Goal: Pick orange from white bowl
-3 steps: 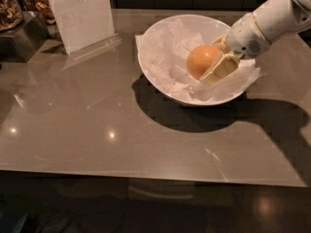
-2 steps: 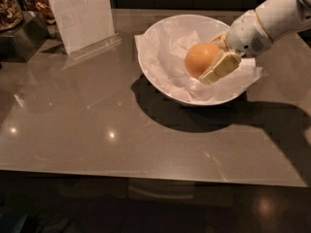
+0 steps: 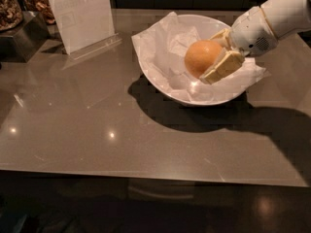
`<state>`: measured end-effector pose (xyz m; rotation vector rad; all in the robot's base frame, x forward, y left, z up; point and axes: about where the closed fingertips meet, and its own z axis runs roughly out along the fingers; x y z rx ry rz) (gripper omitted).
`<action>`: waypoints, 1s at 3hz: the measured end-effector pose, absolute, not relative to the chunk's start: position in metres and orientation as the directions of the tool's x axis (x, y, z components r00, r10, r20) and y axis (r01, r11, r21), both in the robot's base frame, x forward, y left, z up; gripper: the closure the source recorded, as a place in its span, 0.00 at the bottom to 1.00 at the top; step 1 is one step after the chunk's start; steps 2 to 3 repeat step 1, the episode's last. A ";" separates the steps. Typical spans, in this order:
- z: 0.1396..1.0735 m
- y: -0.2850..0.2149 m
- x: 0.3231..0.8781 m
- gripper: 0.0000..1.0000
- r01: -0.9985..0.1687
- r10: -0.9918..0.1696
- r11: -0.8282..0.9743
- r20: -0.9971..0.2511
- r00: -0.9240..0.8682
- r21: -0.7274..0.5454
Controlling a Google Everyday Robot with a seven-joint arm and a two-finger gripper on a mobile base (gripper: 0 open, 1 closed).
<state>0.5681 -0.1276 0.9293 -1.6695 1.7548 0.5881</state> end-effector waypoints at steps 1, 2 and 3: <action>0.924 -0.131 0.573 1.00 -0.990 -0.704 0.107 -0.710 -0.012 -0.089; 0.924 -0.131 0.573 1.00 -0.990 -0.704 0.107 -0.710 -0.012 -0.089; 0.924 -0.131 0.573 1.00 -0.990 -0.704 0.107 -0.710 -0.012 -0.089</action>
Offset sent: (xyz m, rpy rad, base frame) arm 0.0000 0.0000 0.0000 0.0000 0.0000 0.0000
